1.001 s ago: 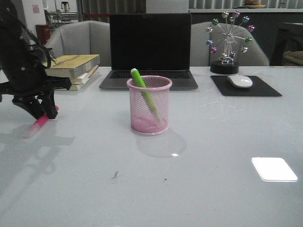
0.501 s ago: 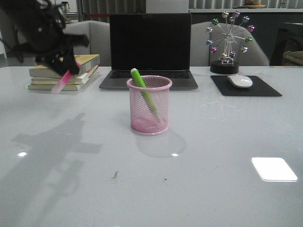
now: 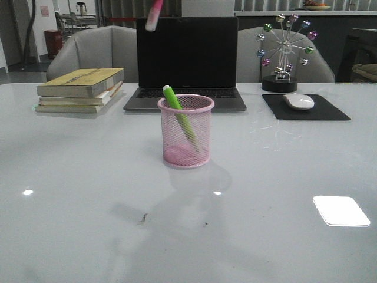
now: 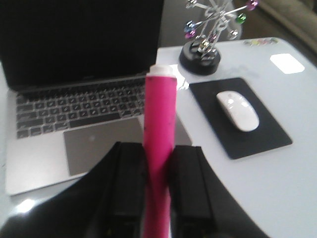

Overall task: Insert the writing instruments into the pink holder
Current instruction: 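Lift the pink marker upright and move it above the holder, then drop the pink marker into the holder and raise left gripper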

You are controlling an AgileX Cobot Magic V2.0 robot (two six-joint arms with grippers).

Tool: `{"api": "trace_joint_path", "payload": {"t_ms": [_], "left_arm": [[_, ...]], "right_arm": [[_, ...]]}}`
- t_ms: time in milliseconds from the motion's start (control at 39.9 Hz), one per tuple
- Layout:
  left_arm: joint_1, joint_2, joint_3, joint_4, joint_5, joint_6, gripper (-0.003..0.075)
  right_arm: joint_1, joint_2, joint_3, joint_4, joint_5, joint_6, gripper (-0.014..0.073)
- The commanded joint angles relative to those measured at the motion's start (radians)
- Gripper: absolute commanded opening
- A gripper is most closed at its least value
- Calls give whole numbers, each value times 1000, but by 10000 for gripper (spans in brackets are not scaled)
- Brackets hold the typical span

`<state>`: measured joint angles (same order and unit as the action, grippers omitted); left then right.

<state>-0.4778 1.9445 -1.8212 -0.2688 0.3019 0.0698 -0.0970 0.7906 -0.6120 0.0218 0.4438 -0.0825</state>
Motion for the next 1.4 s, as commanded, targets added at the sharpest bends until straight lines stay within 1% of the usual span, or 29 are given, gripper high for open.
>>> {"api": "trace_joint_path", "payload": {"t_ms": [0,150,325,576,776,851,976,1126,1202,1377], "left_arm": [[-52,-67,-3,-16,-223,0,99],[-110,-69,98,-41,-413,-2,99],[-156,-80,278,-57,-619,-2,99],[-198,-75,445,-57,-811,-4,99],[-197,-74,544,-57,-854,-4,99],[-197,-71,566,-31,-879,-4,99],[-197,-48,586,30,-958,-4,101],[-198,-2,586,46,-1050,-9,106],[-202,9,588,49,-1049,-38,132],[-214,9,591,49,-1049,-40,253]], "right_arm": [[-8,-5,-29,-2,-64,1,426],[-8,-5,-29,-10,-56,1,426],[-8,-5,-29,-30,-44,1,426],[-8,-5,-29,-30,-43,1,426],[-8,-5,-29,-30,-43,1,426],[-8,-5,-29,-30,-43,1,426],[-8,-5,-29,-30,-45,1,426],[-8,-5,-29,-30,-35,1,426],[-8,-5,-29,-30,-31,1,426],[-8,-5,-29,-39,-32,1,426]]}}
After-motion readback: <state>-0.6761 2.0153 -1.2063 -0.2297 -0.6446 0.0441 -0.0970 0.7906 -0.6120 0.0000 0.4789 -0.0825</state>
